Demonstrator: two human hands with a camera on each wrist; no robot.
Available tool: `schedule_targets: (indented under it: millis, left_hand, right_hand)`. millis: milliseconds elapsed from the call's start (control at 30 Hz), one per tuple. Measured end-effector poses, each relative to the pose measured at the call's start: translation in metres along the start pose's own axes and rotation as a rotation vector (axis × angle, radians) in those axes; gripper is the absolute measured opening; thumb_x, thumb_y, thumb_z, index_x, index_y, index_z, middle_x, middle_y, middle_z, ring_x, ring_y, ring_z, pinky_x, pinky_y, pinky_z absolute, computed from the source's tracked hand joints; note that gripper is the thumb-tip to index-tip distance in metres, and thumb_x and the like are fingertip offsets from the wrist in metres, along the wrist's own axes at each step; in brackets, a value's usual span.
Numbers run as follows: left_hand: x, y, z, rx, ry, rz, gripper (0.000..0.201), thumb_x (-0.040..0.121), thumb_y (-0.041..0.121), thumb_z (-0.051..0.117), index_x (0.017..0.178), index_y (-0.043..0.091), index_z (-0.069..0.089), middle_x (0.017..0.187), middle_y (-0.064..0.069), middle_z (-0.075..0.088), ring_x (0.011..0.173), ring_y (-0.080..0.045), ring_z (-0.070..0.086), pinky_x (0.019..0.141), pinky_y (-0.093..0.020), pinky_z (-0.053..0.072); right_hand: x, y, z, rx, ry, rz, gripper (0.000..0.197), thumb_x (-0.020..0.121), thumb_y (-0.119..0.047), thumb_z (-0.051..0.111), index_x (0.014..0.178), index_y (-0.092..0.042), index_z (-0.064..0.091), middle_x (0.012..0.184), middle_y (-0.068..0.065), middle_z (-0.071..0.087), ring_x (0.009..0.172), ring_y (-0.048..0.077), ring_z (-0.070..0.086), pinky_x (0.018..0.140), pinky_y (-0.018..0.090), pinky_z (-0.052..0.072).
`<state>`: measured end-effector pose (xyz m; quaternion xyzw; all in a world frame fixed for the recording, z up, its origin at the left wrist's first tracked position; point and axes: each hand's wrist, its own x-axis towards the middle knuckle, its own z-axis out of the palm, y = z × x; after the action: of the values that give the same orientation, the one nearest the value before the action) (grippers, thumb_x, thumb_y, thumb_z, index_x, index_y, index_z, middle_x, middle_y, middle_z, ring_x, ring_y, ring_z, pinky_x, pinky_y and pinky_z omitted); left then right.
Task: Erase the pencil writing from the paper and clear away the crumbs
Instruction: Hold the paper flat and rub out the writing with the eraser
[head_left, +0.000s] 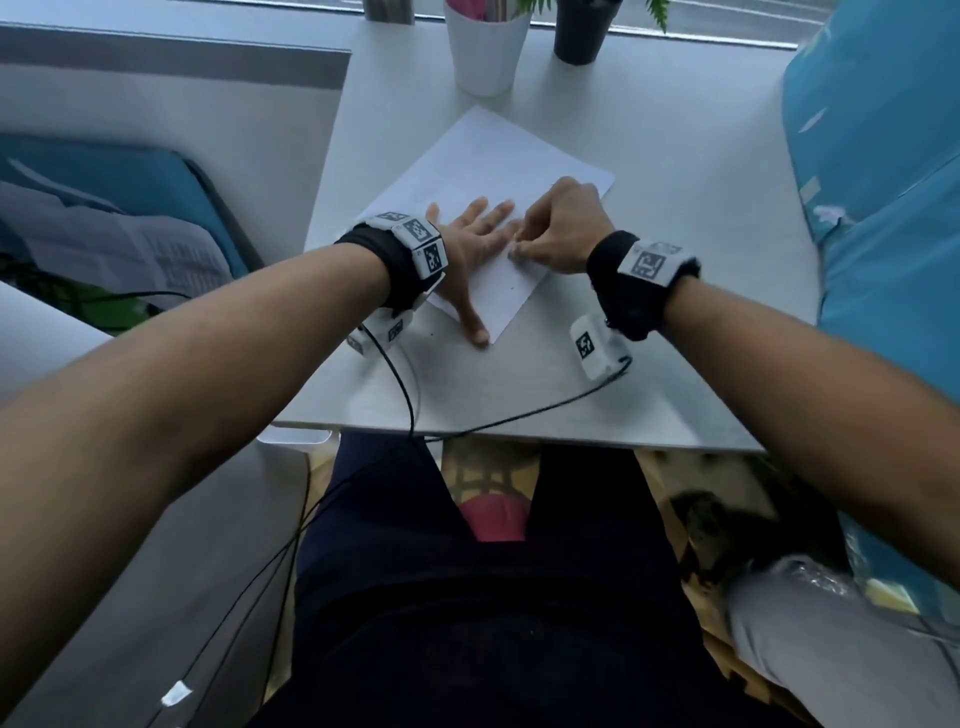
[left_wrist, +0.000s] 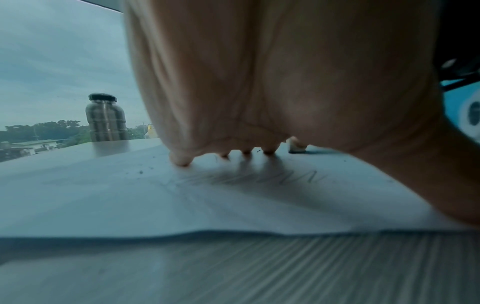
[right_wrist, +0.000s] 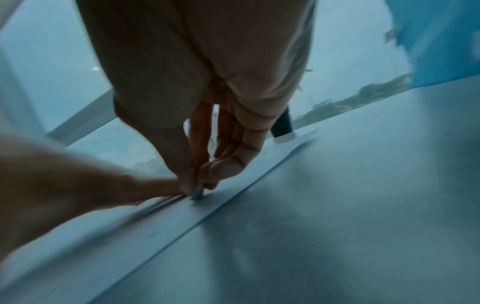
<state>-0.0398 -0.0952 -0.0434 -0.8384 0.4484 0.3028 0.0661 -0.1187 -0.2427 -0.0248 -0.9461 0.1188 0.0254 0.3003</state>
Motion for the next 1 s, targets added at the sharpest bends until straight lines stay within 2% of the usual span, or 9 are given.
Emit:
schedule_targets:
  millis: [133, 267, 333, 433, 533, 633, 767, 867, 1000]
  left_hand:
    - [0.005, -0.004, 0.003, 0.007, 0.001, 0.002, 0.17, 0.023, 0.085, 0.076, 0.148, 0.035, -0.028, 0.155, 0.012, -0.035, 0.143, -0.018, -0.033, 0.11, -0.066, -0.014]
    - [0.002, -0.012, 0.008, 0.042, 0.043, 0.062, 0.154, 0.041, 0.086, 0.073, 0.151, 0.034, -0.022, 0.158, 0.009, -0.032, 0.144, -0.017, -0.03, 0.113, -0.063, -0.014]
    - [-0.002, -0.018, 0.011, 0.046, 0.065, 0.078, 0.141, 0.052, 0.086, 0.068, 0.152, 0.037, -0.019, 0.159, 0.01, -0.029, 0.146, -0.016, -0.027, 0.115, -0.057, -0.014]
    - [-0.008, -0.03, 0.01, 0.049, 0.082, -0.011, 0.117, 0.069, 0.083, 0.056, 0.154, 0.039, -0.011, 0.162, 0.007, -0.021, 0.149, -0.02, -0.017, 0.117, -0.056, -0.008]
    - [-0.016, -0.029, 0.001, 0.122, 0.196, -0.129, 0.095, 0.087, 0.068, 0.049, 0.157, 0.024, 0.003, 0.165, -0.007, -0.005, 0.151, -0.026, -0.001, 0.12, -0.054, -0.001]
    - [-0.021, -0.004, 0.005, 0.161, 0.304, 0.083, 0.075, 0.099, 0.047, 0.046, 0.157, 0.015, 0.012, 0.165, -0.009, 0.0, 0.152, -0.023, 0.0, 0.122, -0.048, 0.0]
    - [-0.031, 0.025, 0.036, 0.093, 0.102, 0.487, 0.074, 0.099, 0.058, 0.025, 0.157, 0.023, -0.004, 0.164, 0.003, -0.01, 0.15, -0.014, -0.011, 0.121, -0.043, -0.006]
    - [-0.035, 0.013, 0.045, 0.102, 0.074, 0.432, 0.074, 0.096, 0.064, 0.019, 0.156, 0.03, -0.009, 0.162, 0.007, -0.018, 0.148, -0.014, -0.019, 0.12, -0.044, -0.011]
    - [-0.035, -0.016, 0.03, 0.068, 0.024, 0.131, 0.079, 0.087, 0.073, 0.011, 0.154, 0.037, -0.011, 0.16, 0.006, -0.024, 0.147, -0.018, -0.023, 0.118, -0.05, -0.014]
  right_hand:
    - [-0.017, -0.015, 0.015, -0.047, -0.241, -0.128, 0.008, 0.072, -0.014, 0.078, 0.079, -0.011, 0.078, 0.075, 0.001, 0.073, 0.068, 0.009, 0.064, 0.063, 0.018, 0.052]
    - [0.016, 0.01, -0.018, -0.157, -0.015, -0.031, 0.006, 0.076, -0.018, 0.074, 0.081, -0.017, 0.076, 0.076, 0.0, 0.069, 0.078, 0.012, 0.06, 0.081, 0.025, 0.052]
    - [0.024, 0.021, -0.026, -0.251, -0.016, -0.007, 0.005, 0.077, -0.023, 0.072, 0.076, -0.027, 0.071, 0.077, -0.002, 0.064, 0.089, 0.017, 0.06, 0.09, 0.029, 0.05]
    - [0.027, 0.028, -0.023, -0.284, -0.024, -0.003, 0.005, 0.078, -0.023, 0.072, 0.082, -0.024, 0.074, 0.082, -0.002, 0.063, 0.095, 0.018, 0.054, 0.085, 0.029, 0.048]
    - [0.029, 0.029, -0.022, -0.297, 0.012, 0.0, 0.012, 0.079, -0.019, 0.07, 0.089, -0.022, 0.076, 0.088, 0.002, 0.064, 0.105, 0.022, 0.053, 0.081, 0.029, 0.046]
    - [0.031, 0.03, -0.022, -0.298, 0.013, -0.005, 0.015, 0.078, -0.018, 0.069, 0.089, -0.024, 0.076, 0.095, 0.005, 0.067, 0.109, 0.023, 0.054, 0.084, 0.031, 0.047]
    - [0.032, 0.032, -0.022, -0.289, 0.011, -0.003, 0.015, 0.077, -0.018, 0.071, 0.089, -0.024, 0.077, 0.091, 0.003, 0.068, 0.109, 0.021, 0.052, 0.082, 0.031, 0.045]
    - [0.031, 0.031, -0.023, -0.285, 0.008, 0.0, 0.015, 0.076, -0.018, 0.072, 0.088, -0.024, 0.077, 0.089, 0.003, 0.066, 0.108, 0.021, 0.053, 0.083, 0.032, 0.046]
    - [0.03, 0.027, -0.025, -0.285, -0.005, 0.005, 0.016, 0.075, -0.017, 0.073, 0.087, -0.026, 0.077, 0.096, 0.006, 0.066, 0.104, 0.024, 0.057, 0.085, 0.034, 0.05]
